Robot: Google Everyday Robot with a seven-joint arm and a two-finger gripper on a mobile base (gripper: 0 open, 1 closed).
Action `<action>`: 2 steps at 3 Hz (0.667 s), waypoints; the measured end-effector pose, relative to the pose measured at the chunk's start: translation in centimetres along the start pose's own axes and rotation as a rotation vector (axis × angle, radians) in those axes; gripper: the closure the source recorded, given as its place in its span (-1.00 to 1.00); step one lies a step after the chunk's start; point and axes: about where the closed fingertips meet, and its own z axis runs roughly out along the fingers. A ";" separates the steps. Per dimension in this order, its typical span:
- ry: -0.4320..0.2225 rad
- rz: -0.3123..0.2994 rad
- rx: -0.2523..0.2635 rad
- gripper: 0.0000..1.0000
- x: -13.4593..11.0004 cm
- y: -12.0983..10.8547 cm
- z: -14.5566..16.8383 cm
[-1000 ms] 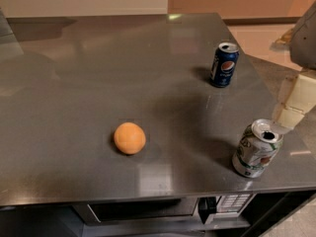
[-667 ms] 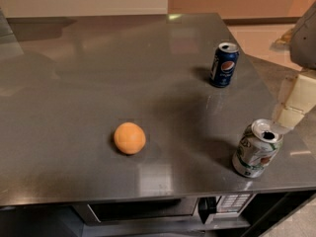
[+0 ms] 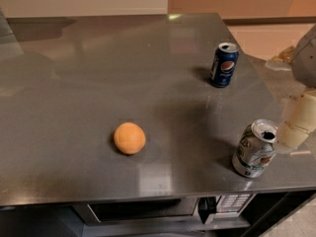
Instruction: Move 7up can near orange
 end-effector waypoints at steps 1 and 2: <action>-0.031 -0.021 -0.050 -1.00 0.4 1.9 1.4; -0.057 -0.038 -0.085 -1.00 0.9 3.2 2.7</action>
Offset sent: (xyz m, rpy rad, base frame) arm -0.0405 0.0041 -0.0578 0.0981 0.1079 0.1094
